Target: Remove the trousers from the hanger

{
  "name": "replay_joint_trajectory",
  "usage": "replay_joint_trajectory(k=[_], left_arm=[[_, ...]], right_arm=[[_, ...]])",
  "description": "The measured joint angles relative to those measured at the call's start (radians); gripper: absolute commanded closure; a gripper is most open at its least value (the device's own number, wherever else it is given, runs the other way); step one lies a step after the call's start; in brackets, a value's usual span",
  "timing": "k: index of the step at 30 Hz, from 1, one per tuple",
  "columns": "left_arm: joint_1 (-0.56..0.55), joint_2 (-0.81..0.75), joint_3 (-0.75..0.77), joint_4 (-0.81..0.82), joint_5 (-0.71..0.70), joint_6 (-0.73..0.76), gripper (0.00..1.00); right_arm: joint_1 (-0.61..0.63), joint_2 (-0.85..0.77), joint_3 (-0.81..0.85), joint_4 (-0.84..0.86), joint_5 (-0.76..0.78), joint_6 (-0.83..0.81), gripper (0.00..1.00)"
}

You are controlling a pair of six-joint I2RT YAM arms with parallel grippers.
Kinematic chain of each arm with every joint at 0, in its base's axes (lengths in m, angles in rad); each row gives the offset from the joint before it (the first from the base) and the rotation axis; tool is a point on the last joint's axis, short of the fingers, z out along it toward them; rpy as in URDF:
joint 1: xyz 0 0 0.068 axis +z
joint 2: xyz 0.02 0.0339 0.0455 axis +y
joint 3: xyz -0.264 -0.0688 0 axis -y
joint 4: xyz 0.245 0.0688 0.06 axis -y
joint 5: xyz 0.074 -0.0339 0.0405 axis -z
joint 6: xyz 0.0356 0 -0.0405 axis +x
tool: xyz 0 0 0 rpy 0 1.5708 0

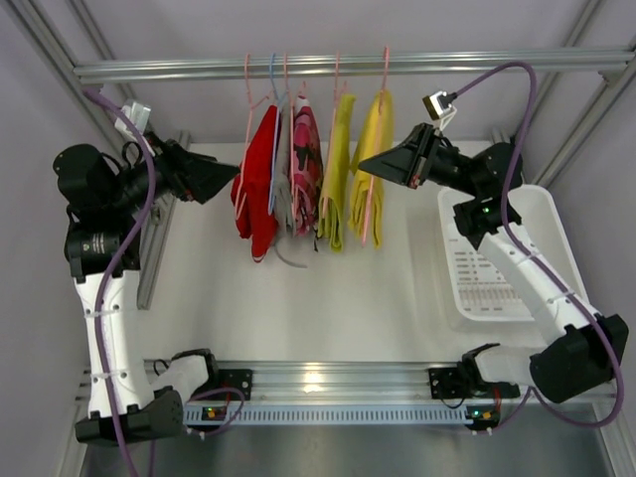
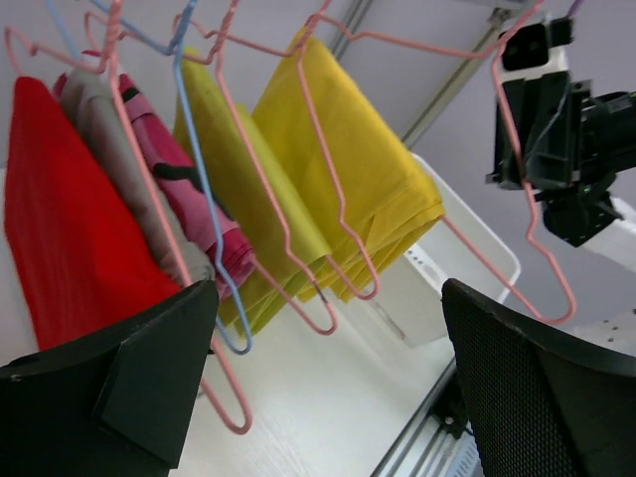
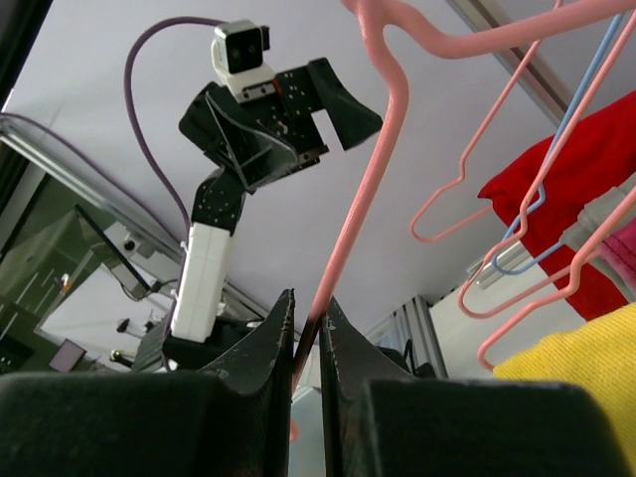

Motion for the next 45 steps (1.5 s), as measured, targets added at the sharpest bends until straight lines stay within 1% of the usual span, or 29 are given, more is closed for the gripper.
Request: replay_joint_trajectory(k=[5,9,14,17,19,21,23,25,30,31,34,39,45], left_arm=[[-0.006,0.034,0.005,0.192,0.076,-0.172,0.02],[-0.056,0.097,0.043,0.283,0.093,-0.244,0.03],[-0.273,0.188,0.111,0.299,0.066,-0.246,0.05],[-0.394,0.212,0.106,0.311,0.027,-0.232,0.06],[-0.449,0.217,0.085,0.348,0.009,-0.244,0.07],[-0.493,0.222,0.056,0.420,-0.006,-0.282,0.11],[-0.530,0.244,0.047,0.486,-0.016,-0.326,0.12],[-0.575,0.281,0.047,0.547,-0.029,-0.366,0.17],[-0.690,0.374,0.038,0.616,-0.056,-0.414,0.23],[-0.704,0.387,0.030,0.622,-0.060,-0.422,0.26],[-0.719,0.409,0.000,0.647,-0.085,-0.450,0.29],[-0.730,0.440,-0.013,0.739,-0.117,-0.525,0.33],[-0.780,0.448,-0.047,0.847,-0.130,-0.600,0.35]], right_arm=[[0.000,-0.084,-0.045,-0.101,0.008,-0.070,1.00],[0.000,-0.140,-0.070,-0.196,0.026,-0.130,1.00],[0.000,-0.187,-0.072,-0.288,0.047,-0.179,1.00],[0.000,-0.209,-0.086,-0.322,0.061,-0.206,1.00],[0.000,-0.222,-0.098,-0.339,0.070,-0.223,1.00],[0.000,-0.227,-0.109,-0.350,0.073,-0.238,1.00],[0.001,-0.227,-0.111,-0.368,0.075,-0.253,1.00],[0.003,-0.227,-0.115,-0.388,0.077,-0.266,1.00],[0.013,-0.226,-0.116,-0.412,0.078,-0.279,1.00],[0.015,-0.226,-0.116,-0.413,0.078,-0.282,1.00],[0.023,-0.226,-0.116,-0.415,0.078,-0.291,1.00],[0.041,-0.226,-0.116,-0.416,0.079,-0.305,1.00],[0.060,-0.226,-0.116,-0.419,0.079,-0.311,1.00]])
